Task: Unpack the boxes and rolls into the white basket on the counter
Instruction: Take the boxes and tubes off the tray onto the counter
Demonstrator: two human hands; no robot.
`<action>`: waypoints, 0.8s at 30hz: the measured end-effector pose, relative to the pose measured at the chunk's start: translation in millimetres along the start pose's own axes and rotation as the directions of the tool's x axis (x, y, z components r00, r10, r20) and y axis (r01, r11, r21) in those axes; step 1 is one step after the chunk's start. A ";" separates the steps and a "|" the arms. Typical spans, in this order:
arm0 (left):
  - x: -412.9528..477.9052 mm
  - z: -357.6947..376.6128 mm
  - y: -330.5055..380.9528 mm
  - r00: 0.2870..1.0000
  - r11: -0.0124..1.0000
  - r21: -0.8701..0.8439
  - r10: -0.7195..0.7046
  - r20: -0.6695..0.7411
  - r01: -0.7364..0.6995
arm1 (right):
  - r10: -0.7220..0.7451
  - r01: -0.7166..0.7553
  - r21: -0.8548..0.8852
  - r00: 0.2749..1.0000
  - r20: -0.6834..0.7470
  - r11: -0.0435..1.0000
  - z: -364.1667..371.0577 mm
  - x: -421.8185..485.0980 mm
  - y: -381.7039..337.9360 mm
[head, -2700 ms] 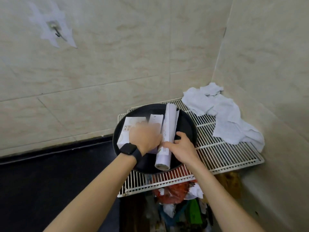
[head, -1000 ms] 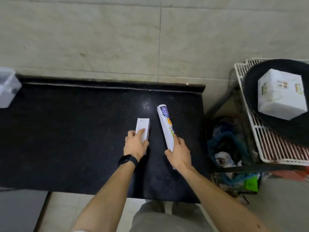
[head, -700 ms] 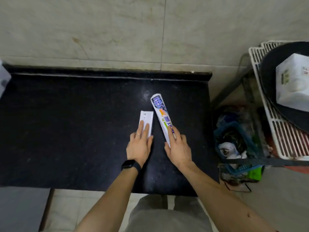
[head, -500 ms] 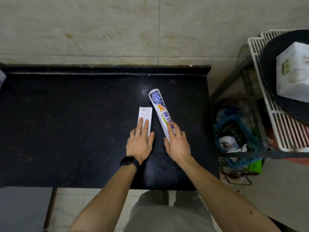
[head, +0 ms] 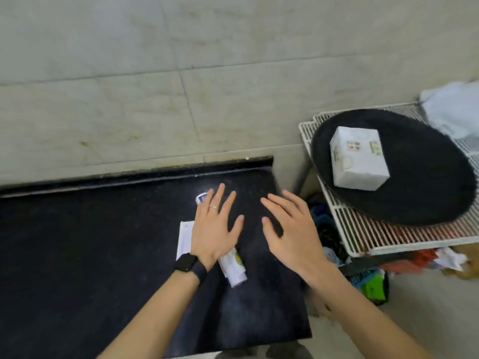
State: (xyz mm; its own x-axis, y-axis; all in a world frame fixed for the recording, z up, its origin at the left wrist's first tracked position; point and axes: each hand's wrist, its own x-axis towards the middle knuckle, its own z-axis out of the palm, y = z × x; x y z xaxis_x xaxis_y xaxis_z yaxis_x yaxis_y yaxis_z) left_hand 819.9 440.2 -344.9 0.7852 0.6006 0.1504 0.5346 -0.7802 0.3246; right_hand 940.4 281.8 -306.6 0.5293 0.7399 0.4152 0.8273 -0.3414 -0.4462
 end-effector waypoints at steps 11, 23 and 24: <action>119.3 -5.5 166.0 0.952 0.952 0.027 0.305 0.021 -0.306 | 0.277 -0.286 -0.181 0.958 -0.072 0.941 -119.9 50.7 118.5; 124.3 24.4 188.3 0.955 0.974 0.051 0.207 0.211 -0.223 | 0.412 -0.407 -0.061 0.904 0.112 0.911 -117.0 52.3 139.3; 124.5 23.9 188.3 0.954 0.973 0.048 0.209 0.213 -0.224 | 0.411 -0.406 -0.068 0.905 0.107 0.911 -117.0 53.5 139.2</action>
State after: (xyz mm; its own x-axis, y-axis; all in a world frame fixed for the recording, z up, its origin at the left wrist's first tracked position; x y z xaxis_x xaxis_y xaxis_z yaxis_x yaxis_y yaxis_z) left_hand 1025.9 363.9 -287.4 0.9278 0.3729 0.0130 0.3594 -0.9024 0.2375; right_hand 1105.9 206.0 -253.8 0.7993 0.5912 0.1078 0.5518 -0.6510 -0.5212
